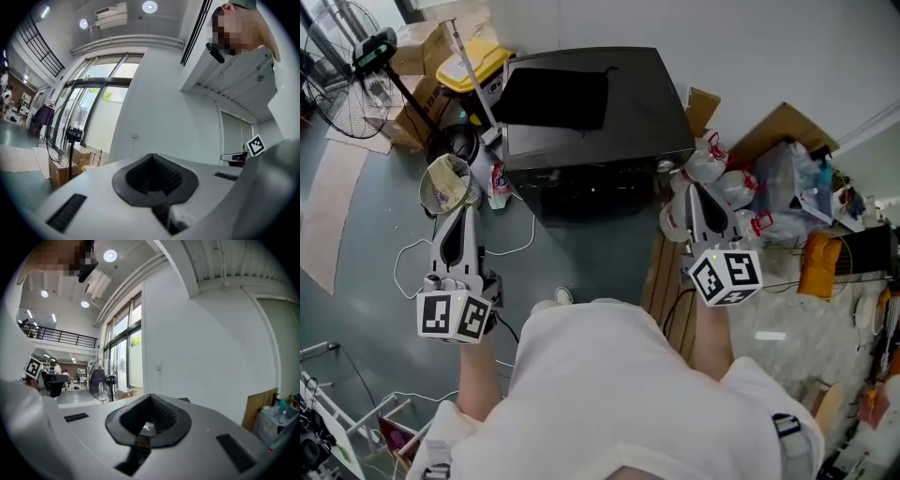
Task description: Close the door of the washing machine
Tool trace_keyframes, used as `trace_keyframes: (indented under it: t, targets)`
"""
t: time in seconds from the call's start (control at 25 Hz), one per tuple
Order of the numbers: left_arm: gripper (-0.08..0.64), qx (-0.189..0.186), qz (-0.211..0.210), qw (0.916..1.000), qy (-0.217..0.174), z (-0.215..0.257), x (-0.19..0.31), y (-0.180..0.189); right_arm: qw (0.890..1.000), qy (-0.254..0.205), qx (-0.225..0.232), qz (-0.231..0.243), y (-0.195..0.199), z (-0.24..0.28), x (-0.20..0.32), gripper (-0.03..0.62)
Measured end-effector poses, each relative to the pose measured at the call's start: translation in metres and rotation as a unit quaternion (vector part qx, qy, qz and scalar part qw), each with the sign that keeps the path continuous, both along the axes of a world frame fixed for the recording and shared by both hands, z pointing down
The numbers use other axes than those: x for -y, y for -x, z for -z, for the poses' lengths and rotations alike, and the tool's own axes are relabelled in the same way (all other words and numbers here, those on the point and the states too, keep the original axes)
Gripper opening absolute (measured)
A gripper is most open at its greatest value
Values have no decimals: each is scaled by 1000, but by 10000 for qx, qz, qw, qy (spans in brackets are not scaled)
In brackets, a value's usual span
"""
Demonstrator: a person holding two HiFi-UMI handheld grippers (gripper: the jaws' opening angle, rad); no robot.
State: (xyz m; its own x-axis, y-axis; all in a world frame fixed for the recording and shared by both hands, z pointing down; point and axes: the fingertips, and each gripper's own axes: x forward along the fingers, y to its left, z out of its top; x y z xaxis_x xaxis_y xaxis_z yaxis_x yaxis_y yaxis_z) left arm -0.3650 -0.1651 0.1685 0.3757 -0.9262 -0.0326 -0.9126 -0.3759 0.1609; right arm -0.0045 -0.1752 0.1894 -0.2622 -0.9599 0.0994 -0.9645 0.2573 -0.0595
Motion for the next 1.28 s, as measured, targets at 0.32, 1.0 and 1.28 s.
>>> trace_keyframes:
  t: [0.32,1.0,1.28]
  targets:
    - [6,18,-66,10000,-49,3,4,2,9999,-58,-162,-4,6,5,0,-3]
    - [6,-128,-9,9999,98,-16,3,9,9999,-43,-142,-81,14,-6,-6,-3]
    - [6,-164,8,9998,149,-21,6,20,9998,7,-178,-99,23,-8,-3,-3]
